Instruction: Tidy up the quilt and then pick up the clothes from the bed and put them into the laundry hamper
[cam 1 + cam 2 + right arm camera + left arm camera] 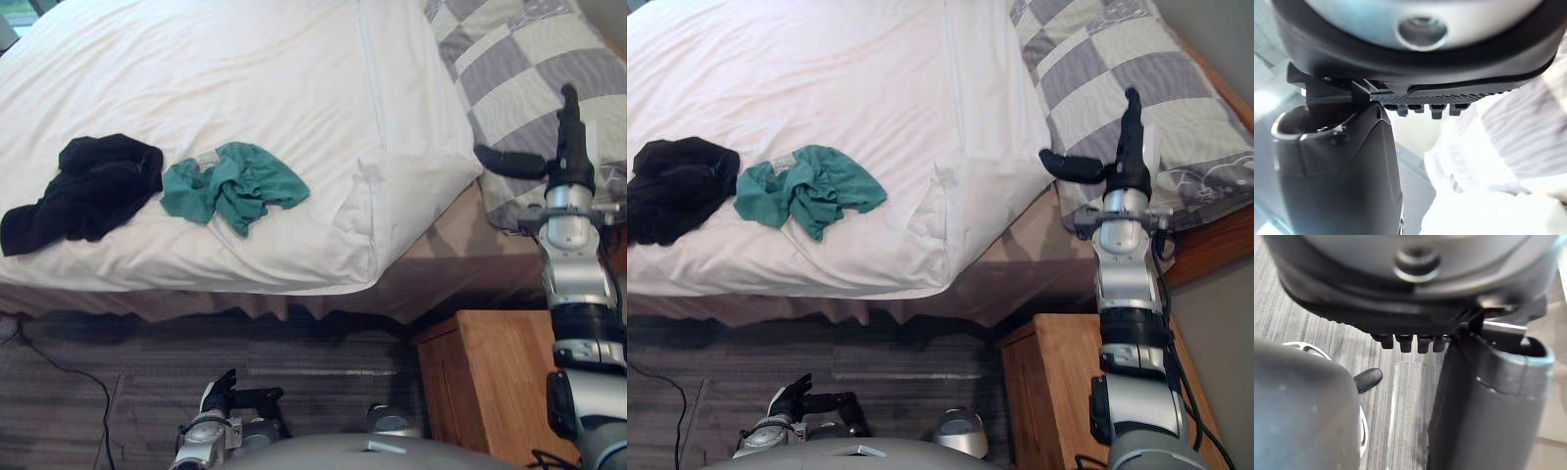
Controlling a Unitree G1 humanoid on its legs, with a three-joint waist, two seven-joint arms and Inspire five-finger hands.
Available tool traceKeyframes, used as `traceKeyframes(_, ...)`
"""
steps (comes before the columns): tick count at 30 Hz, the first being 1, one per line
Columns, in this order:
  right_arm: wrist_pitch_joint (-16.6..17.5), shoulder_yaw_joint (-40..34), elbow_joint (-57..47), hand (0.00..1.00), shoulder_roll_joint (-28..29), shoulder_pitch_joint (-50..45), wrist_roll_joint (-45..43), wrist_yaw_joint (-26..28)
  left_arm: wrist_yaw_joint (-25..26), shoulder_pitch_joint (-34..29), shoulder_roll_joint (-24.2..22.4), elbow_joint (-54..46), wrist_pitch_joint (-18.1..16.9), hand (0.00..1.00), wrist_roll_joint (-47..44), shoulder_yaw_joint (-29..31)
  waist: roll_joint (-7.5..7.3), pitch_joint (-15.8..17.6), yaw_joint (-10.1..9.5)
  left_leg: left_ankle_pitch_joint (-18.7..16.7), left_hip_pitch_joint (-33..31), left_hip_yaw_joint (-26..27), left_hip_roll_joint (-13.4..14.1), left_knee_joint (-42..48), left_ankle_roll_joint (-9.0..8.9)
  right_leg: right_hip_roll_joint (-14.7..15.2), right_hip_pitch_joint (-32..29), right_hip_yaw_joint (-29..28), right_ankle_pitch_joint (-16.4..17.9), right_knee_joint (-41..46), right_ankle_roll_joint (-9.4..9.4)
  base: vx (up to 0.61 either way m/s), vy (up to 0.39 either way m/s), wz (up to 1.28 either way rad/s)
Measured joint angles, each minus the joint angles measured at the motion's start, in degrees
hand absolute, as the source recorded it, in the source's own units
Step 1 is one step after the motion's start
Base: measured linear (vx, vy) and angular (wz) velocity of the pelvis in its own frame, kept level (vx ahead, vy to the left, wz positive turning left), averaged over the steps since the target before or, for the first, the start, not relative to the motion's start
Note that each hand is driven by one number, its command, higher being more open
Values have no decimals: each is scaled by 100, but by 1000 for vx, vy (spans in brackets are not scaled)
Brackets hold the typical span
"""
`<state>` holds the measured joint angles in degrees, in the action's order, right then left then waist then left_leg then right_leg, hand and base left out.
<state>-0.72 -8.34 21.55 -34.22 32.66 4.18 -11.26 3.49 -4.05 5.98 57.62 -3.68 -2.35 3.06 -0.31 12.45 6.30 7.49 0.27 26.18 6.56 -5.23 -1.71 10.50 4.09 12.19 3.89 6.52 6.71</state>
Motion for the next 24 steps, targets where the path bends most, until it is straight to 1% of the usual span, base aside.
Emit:
traceKeyframes(3, 2, 281, 1, 100, -20, 575, 10, 0, 6, 100, -6, -56, -18, 100, -7, 2, 66, 174, -62, 100, -209, -59, 4, -5, 46, -19, -141, 4, -47, -79, -30, -92, 33, 9)
traceKeyframes(4, 13, 405, 0, 100, -108, 767, 12, 0, 8, 177, -19, -75, -18, 100, -14, 1, 110, 283, -128, 135, -313, -86, 9, -7, 46, -29, -227, 5, -47, -84, -30, -177, 42, 17)
traceKeyframes(5, 15, 551, 1, 100, -216, 935, 48, 1, 8, 195, -41, -101, -58, 100, -65, 7, 184, 351, -166, 161, -537, -155, 15, -9, 10, -54, -386, 21, -44, -134, -30, -174, 39, 20)
traceKeyframes(7, 27, 572, 1, 100, -217, 989, 229, 1, 9, 217, -50, -151, -99, 100, -211, 12, 256, 414, -214, 225, -750, -213, 37, -9, -18, -81, -538, 34, -74, -178, 20, -123, 36, 18)
traceKeyframes(8, 27, 572, 3, 100, -217, 938, 231, 3, 8, 234, -53, -185, -115, 100, -214, 5, 317, 467, -227, 286, -893, -282, 44, -10, -4, -84, -639, 93, -87, -182, 42, -69, 26, 19)
traceKeyframes(10, 26, 536, 1, 100, -217, 722, 232, 3, 6, 243, -47, -207, -133, 100, -213, 0, 367, 518, -223, 345, -1103, -456, 23, -11, -11, -87, -736, 252, -87, -198, 43, -37, 28, 41)
traceKeyframes(12, 24, 404, 1, 100, -217, 343, 234, 4, -2, 288, -19, -205, -135, 100, -205, -9, 371, 522, -233, 392, -1334, -652, -4, -11, -13, -85, -808, 450, -107, -261, 75, 9, 24, 54)
traceKeyframes(13, 19, 283, 1, 100, -216, 92, 236, 4, -5, 356, 9, -196, -125, 100, -189, -51, 367, 533, -259, 432, -1488, -787, -31, -10, 32, -86, -862, 583, -134, -288, 105, 62, 17, 54)
traceKeyframes(14, 12, 188, 3, 0, -215, -78, 244, 4, -21, 417, 28, -205, -124, 100, -169, -94, 349, 555, -297, 469, -1607, -886, -54, -9, 68, -85, -920, 674, -161, -285, 108, 76, 15, 51)
traceKeyframes(16, 3, 160, 6, 0, -199, -138, 254, 4, -49, 476, 60, -222, -128, 100, -166, -120, 321, 622, -333, 499, -1641, -932, -82, -8, 109, -82, -921, 730, -162, -284, 106, 83, 11, 27)
traceKeyframes(17, 5, 157, 7, 0, -195, -161, 433, 4, -48, 502, 84, -261, -129, 100, -158, -225, 312, 644, -355, 554, -1685, -998, -143, -1, 173, -52, -917, 802, -164, -281, 102, 88, 20, 24)
traceKeyframes(20, 19, 154, 56, 0, -159, -239, 676, 3, -81, 503, 86, -378, -147, 100, -161, -291, 304, 654, -441, 559, -1681, -1156, -245, 16, 174, 21, -855, 885, -162, -276, 101, 102, 39, 24)
traceKeyframes(24, 19, 152, 394, 0, -21, -255, 688, -2, -106, 500, 91, -381, -144, 100, -179, -298, 282, 670, -430, 561, -1581, -1235, -296, 16, 166, 62, -724, 962, -161, -271, 101, 31, 23, 11)
